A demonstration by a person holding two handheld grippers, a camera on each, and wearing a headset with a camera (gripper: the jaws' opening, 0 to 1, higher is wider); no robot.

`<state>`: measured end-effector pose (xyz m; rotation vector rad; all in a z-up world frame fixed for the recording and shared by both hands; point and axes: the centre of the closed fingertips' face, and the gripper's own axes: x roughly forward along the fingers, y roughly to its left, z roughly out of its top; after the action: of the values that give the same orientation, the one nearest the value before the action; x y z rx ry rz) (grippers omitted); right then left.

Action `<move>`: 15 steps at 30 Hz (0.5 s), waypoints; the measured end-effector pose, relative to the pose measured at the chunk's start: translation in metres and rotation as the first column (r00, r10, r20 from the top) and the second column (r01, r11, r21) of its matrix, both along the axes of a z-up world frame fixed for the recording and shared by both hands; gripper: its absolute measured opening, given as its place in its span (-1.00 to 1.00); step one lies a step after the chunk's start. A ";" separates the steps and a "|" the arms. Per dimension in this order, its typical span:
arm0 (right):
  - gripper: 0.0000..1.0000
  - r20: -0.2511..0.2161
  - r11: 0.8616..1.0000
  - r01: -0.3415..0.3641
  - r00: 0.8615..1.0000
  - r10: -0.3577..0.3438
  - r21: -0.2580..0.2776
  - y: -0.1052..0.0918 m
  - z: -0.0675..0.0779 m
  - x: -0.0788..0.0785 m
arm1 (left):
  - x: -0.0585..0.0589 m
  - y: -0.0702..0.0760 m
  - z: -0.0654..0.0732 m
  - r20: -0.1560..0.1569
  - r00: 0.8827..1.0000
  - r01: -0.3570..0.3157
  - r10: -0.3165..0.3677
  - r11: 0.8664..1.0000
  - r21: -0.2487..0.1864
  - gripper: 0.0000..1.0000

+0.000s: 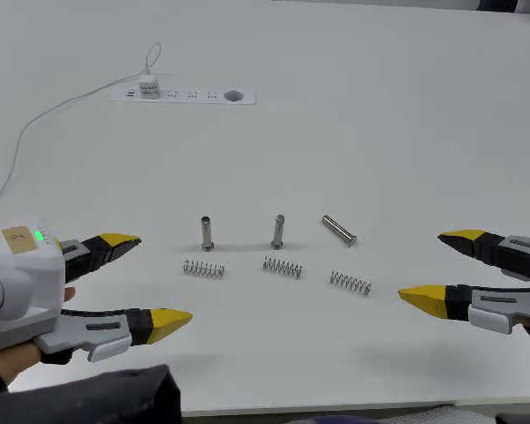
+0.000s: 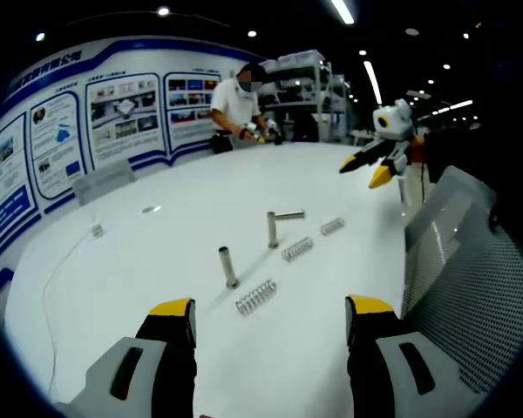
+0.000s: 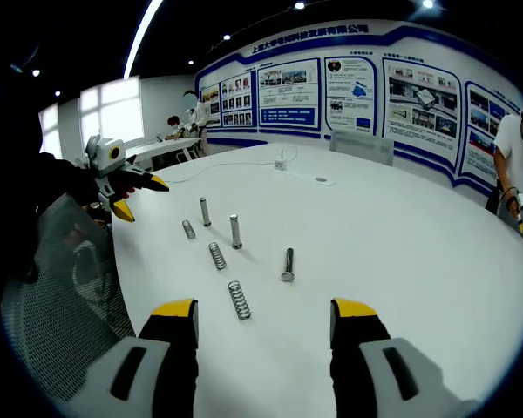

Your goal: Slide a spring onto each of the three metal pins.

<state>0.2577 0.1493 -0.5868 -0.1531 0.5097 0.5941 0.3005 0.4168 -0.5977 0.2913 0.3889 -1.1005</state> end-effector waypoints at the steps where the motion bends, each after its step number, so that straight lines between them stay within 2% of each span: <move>1: 0.22 -0.002 1.000 0.001 1.000 -0.001 -0.002 0.000 0.001 0.002 | 0.000 0.000 0.000 0.000 1.000 0.000 0.000 1.000 0.000 0.43; 8: -0.03 -0.023 1.000 0.016 1.000 -0.017 -0.025 0.003 0.009 0.031 | 0.001 -0.001 0.001 0.002 1.000 -0.001 0.001 1.000 -0.004 0.42; 12: -0.22 -0.065 0.995 -0.007 0.998 0.000 -0.096 0.007 0.003 0.047 | 0.001 0.000 -0.001 -0.003 1.000 -0.007 0.007 1.000 0.000 0.41; 15: -0.32 -0.100 0.994 -0.015 0.995 0.003 -0.111 0.012 0.002 0.059 | 0.001 0.000 -0.002 -0.003 1.000 -0.010 0.010 1.000 0.003 0.40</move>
<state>0.3169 0.1611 -0.5847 -0.2327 0.6402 0.5842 0.3019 0.4170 -0.5994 0.2900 0.3946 -1.0903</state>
